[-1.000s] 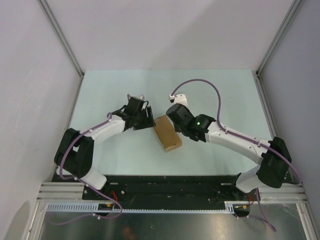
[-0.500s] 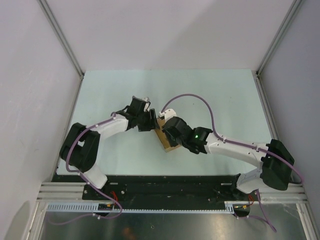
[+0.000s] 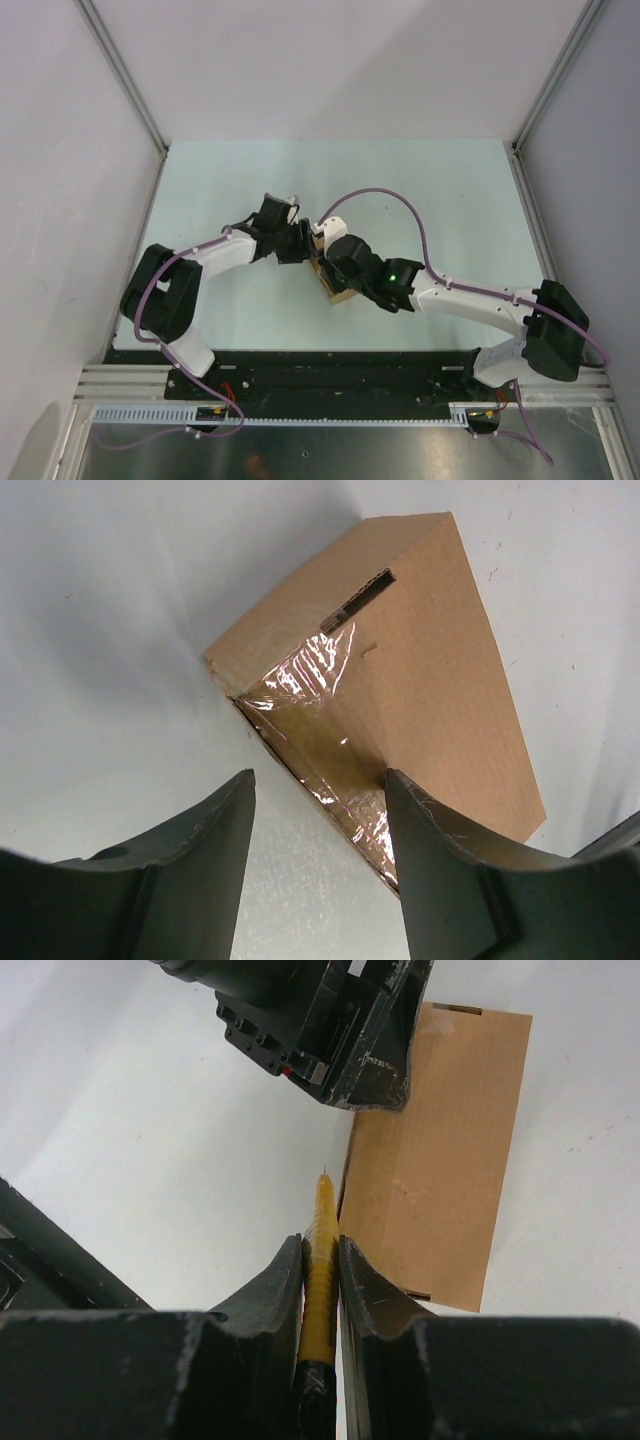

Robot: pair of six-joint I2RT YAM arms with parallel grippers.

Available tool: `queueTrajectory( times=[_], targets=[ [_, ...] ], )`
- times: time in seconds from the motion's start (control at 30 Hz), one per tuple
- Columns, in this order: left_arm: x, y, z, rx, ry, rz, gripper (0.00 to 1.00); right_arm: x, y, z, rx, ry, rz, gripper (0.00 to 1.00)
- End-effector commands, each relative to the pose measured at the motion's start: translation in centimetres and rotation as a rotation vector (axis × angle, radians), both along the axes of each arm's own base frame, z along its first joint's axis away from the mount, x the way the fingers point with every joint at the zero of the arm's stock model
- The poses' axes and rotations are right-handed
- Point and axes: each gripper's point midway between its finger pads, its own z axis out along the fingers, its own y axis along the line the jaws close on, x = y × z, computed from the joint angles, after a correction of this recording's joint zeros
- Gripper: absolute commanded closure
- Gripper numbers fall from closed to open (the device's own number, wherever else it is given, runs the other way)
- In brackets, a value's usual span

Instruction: Unpack the express box

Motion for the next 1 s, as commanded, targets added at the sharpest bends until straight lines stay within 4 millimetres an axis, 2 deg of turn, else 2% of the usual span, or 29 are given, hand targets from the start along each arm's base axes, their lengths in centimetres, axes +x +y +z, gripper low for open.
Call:
queueTrajectory(
  times=[0.0,0.37,0.57,0.87,0.97],
  targets=[
    [-0.7,0.7,-1.3,0.036,0.015,-0.020,0.41,0.6,1.0,0.4,0.040,-0.025,-0.018,1.00],
    [-0.7,0.8,-1.4,0.045,0.012,-0.022,0.41,1.1,0.6,-0.7,0.004,-0.033,-0.055,1.00],
    [-0.7,0.8,-1.4,0.045,0.012,-0.022,0.41,0.9,0.6,-1.9,-0.017,-0.013,-0.051,1.00],
    [-0.7,1.0,-1.7,0.054,0.019,-0.005,0.41,-0.3,0.4,-3.8,-0.058,0.036,-0.051,1.00],
    [-0.7,1.1,-1.9,0.058,0.023,0.002,0.41,-1.0,0.0,-3.7,-0.070,0.047,-0.049,1.00]
  ],
)
